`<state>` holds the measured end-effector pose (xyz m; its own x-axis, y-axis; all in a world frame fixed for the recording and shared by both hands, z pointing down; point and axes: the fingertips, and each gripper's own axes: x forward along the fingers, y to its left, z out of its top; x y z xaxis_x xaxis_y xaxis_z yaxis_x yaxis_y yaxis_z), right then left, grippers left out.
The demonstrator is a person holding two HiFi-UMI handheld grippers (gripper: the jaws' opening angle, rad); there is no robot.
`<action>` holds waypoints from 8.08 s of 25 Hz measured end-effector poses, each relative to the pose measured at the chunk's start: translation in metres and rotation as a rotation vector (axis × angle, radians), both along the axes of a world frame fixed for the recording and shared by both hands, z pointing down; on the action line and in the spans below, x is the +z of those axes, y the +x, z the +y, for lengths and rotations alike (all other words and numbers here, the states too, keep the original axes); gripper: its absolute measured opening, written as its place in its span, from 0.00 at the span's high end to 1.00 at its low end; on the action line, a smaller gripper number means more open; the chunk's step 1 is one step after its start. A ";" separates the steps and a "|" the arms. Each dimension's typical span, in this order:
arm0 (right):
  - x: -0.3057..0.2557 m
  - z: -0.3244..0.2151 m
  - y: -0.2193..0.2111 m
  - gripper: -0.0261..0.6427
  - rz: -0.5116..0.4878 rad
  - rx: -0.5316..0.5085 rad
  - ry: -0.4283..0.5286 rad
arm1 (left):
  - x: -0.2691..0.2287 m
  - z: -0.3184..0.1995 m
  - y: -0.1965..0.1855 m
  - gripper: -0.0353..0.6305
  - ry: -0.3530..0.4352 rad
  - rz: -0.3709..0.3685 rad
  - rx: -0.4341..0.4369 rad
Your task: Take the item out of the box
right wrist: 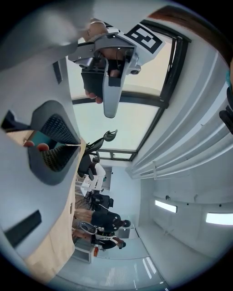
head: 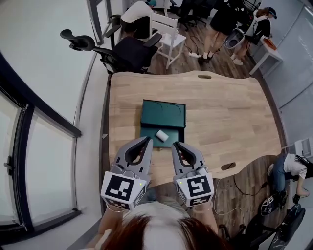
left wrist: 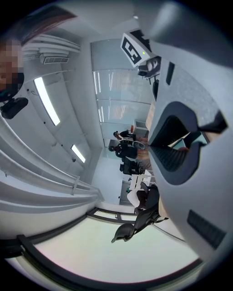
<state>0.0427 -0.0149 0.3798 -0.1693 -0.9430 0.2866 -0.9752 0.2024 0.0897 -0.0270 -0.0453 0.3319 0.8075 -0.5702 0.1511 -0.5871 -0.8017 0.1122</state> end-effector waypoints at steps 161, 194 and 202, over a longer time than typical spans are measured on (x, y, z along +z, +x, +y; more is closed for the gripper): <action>0.147 -0.064 -0.004 0.67 0.042 -0.017 -0.361 | 0.024 -0.029 -0.028 0.94 -0.083 0.000 -0.045; 0.064 0.034 0.018 0.67 -0.048 -0.102 -0.148 | 0.014 0.071 0.007 0.94 -0.047 -0.025 -0.146; 0.050 0.054 0.020 0.67 -0.059 -0.113 -0.096 | 0.011 0.091 0.007 0.94 -0.024 -0.037 -0.171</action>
<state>0.0628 0.0392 0.4293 -0.2922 -0.8856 0.3610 -0.9487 0.3162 0.0078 -0.0204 0.0461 0.3424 0.6925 -0.6947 0.1946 -0.7189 -0.6870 0.1056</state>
